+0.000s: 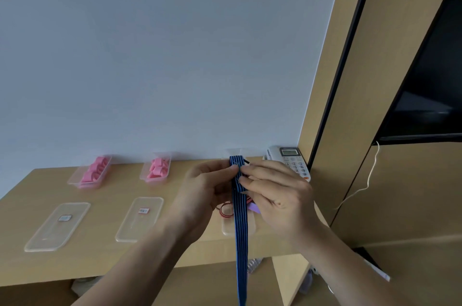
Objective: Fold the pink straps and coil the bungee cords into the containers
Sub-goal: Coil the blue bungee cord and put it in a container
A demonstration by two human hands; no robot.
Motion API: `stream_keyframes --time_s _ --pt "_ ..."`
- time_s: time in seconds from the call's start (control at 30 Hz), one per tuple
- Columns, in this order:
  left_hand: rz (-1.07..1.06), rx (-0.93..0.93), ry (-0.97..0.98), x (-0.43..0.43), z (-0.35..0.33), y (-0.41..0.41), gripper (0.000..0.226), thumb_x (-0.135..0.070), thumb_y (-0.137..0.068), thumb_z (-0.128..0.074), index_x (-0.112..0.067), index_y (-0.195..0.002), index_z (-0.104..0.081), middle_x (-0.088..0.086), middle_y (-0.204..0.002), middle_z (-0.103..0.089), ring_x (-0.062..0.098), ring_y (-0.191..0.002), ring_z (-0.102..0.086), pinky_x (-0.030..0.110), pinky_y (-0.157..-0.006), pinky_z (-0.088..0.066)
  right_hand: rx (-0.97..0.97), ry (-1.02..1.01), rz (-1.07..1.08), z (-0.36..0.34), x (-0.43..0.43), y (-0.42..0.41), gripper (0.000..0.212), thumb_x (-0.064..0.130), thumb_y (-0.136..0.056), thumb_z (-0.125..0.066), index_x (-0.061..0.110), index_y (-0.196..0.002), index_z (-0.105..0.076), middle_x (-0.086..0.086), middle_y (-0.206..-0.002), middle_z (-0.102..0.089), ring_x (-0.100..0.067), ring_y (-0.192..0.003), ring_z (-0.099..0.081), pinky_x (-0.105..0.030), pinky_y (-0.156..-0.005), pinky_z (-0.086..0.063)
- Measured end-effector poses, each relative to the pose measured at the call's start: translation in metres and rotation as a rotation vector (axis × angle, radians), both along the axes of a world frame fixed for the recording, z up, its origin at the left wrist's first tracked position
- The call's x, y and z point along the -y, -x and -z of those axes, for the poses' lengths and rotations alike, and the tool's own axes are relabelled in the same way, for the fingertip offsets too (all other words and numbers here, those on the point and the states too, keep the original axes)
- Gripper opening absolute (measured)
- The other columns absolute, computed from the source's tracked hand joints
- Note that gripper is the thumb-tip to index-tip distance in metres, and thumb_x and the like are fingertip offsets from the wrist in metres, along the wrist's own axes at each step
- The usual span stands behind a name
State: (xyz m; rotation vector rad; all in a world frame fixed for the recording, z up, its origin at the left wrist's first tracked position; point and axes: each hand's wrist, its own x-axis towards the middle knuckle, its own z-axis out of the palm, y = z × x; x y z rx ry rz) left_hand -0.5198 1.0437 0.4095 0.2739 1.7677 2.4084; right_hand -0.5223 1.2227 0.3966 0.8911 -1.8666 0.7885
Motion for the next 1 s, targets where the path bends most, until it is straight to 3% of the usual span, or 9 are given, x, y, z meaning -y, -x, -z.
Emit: stream_keyframes --time_s 0.2,0.33,0.47,0.53,0.63,0.77,0.87,0.93,1.0 --pt "-0.058 -0.011 0.032 0.002 0.001 0.003 0.025 -0.004 -0.1 -0.056 -0.007 -0.107 -0.08 0.017 -0.101 -0.077 0.025 -0.087 -0.073 0.034 -0.076 -0.061 0.094 -0.136 0.014 -0.004 -0.001 -0.002 0.02 0.003 -0.081 -0.079 0.012 -0.099 -0.08 0.005 -0.116 -0.072 -0.02 -0.111 -0.061 -0.029 -0.092 -0.051" --pt "-0.121 -0.062 0.114 0.001 0.002 0.002 0.03 0.0 -0.101 -0.055 -0.013 -0.104 -0.082 0.017 -0.102 -0.079 0.028 -0.088 -0.075 0.033 -0.078 -0.062 0.183 0.02 0.023 -0.015 0.002 -0.003 0.022 0.011 -0.075 -0.084 0.015 -0.096 -0.079 0.003 -0.11 -0.073 -0.016 -0.105 -0.065 -0.03 -0.089 -0.052" --pt "-0.144 -0.09 0.131 0.0 0.003 0.001 0.03 0.001 -0.101 -0.056 -0.015 -0.103 -0.081 0.015 -0.103 -0.08 0.032 -0.094 -0.077 0.028 -0.074 -0.061 0.636 0.048 0.059 -0.028 0.005 0.003 0.053 0.022 -0.08 -0.082 0.021 -0.129 -0.062 0.01 -0.124 -0.061 -0.006 -0.118 -0.056 -0.026 -0.093 -0.048" --pt "-0.142 -0.083 0.134 -0.001 0.005 0.001 0.027 0.001 -0.101 -0.057 -0.012 -0.107 -0.079 0.017 -0.103 -0.079 0.036 -0.092 -0.076 0.032 -0.07 -0.063 0.798 0.039 -0.051 -0.032 0.005 0.007 0.04 0.019 -0.084 -0.078 0.031 -0.12 -0.065 0.017 -0.118 -0.062 0.002 -0.111 -0.058 -0.025 -0.089 -0.05" --pt "-0.132 -0.053 0.118 -0.001 0.007 0.001 0.016 -0.001 -0.101 -0.06 -0.005 -0.114 -0.068 0.02 -0.099 -0.078 0.035 -0.082 -0.075 0.036 -0.064 -0.063 0.829 0.087 -0.088 -0.036 0.005 0.007 0.034 0.012 -0.083 -0.078 0.034 -0.106 -0.067 0.018 -0.114 -0.065 0.0 -0.108 -0.06 -0.032 -0.092 -0.053" --pt "-0.091 -0.05 0.079 0.0 0.01 0.003 0.028 -0.023 -0.093 -0.069 -0.001 -0.109 -0.066 0.019 -0.095 -0.078 0.032 -0.084 -0.075 0.038 -0.071 -0.062 0.864 0.15 -0.054 -0.039 0.004 0.008 0.032 0.013 -0.08 -0.08 0.029 -0.106 -0.071 0.015 -0.11 -0.07 -0.011 -0.108 -0.063 -0.041 -0.095 -0.052" --pt "-0.007 -0.063 0.113 -0.004 0.015 -0.001 0.028 -0.036 -0.098 -0.063 -0.011 -0.102 -0.074 0.015 -0.095 -0.079 0.029 -0.087 -0.078 0.033 -0.074 -0.062 0.832 0.186 -0.072 -0.044 0.001 0.01 0.031 0.005 -0.078 -0.08 0.027 -0.099 -0.073 0.013 -0.097 -0.074 -0.007 -0.097 -0.067 -0.034 -0.093 -0.053" --pt "0.018 -0.048 0.108 -0.006 0.018 -0.002 0.032 -0.04 -0.101 -0.059 -0.013 -0.104 -0.076 0.018 -0.1 -0.08 0.032 -0.093 -0.078 0.042 -0.086 -0.063 0.831 0.222 -0.085 -0.043 0.001 0.01 0.03 0.0 -0.077 -0.079 0.021 -0.098 -0.075 0.01 -0.092 -0.076 -0.006 -0.089 -0.069 -0.03 -0.086 -0.055" --pt "0.007 -0.02 0.112 -0.007 0.02 -0.002 0.037 -0.042 -0.1 -0.058 -0.011 -0.107 -0.076 0.021 -0.103 -0.079 0.035 -0.098 -0.077 0.059 -0.101 -0.054 0.837 0.28 -0.099 -0.04 0.001 0.011 0.029 -0.003 -0.078 -0.078 0.015 -0.1 -0.074 0.007 -0.089 -0.077 -0.007 -0.084 -0.071 -0.024 -0.078 -0.056"
